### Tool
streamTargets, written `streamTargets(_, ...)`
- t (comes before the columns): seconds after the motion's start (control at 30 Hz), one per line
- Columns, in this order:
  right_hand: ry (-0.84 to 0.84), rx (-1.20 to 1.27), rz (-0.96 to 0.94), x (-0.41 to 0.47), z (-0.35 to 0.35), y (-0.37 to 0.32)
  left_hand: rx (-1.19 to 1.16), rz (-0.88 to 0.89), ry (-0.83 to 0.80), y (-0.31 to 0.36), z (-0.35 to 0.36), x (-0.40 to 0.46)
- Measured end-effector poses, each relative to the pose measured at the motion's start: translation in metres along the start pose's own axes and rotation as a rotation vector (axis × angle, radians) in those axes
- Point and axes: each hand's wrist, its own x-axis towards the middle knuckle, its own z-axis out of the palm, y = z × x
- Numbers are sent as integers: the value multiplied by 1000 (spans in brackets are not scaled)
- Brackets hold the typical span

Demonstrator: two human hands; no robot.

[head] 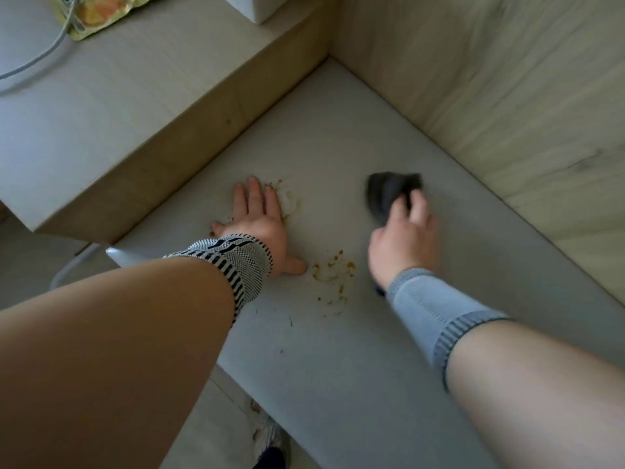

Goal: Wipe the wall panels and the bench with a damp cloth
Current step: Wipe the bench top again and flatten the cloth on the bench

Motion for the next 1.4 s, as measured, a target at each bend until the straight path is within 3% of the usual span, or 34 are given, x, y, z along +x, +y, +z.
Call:
streamTargets(0.1,-121,60,-492,-43,17,-16,-44,67,95,-10,4,-5)
streamTargets(0.17,-136,-23,-632,-43,15,4,-48,125,145,-20,7,-12)
streamTargets(0.23,-56,-61,-463,-33,10,27,-26,165,165,-33,14,-23)
streamTargets(0.3,-47,-16,-60,-32,4,36,4,171,188,-48,25,-36)
streamTargets(0.37,-28,-3,126,-47,2,20,10,135,209,-63,36,-46)
streamTargets(0.43,-58,-1,-20,-73,7,-7,0,81,215,-73,45,-54)
streamTargets(0.53,-157,33,-533,-110,29,-20,-46,58,191,-78,54,-61)
streamTargets(0.6,-128,-63,-679,-108,35,-5,-80,66,170,-79,62,-64)
streamTargets(0.67,-22,-120,-540,-91,33,12,-93,77,165,-80,69,-62)
streamTargets(0.77,2,-89,-72,-78,26,15,-94,89,171,-82,73,-59)
streamTargets(0.8,20,-76,-28,-84,27,8,-95,91,163,-82,72,-58)
streamTargets(0.87,12,-43,-172,-105,34,-10,-94,87,130,-82,69,-58)
streamTargets(1.0,-49,-110,-727,-124,46,-9,-76,78,83,-80,63,-58)
streamTargets(1.07,-59,-172,-687,-97,35,-5,-63,73,65,-79,62,-57)
streamTargets(1.17,-82,-161,-161,-55,17,-11,-49,68,40,-78,62,-56)
streamTargets(1.23,-81,-119,29,-52,14,-32,-52,71,35,-77,62,-55)
streamTargets(1.3,-106,-89,-103,-72,18,-58,-56,75,39,-77,63,-55)
streamTargets(1.4,-176,-22,-537,-98,36,-64,-61,74,62,-78,64,-55)
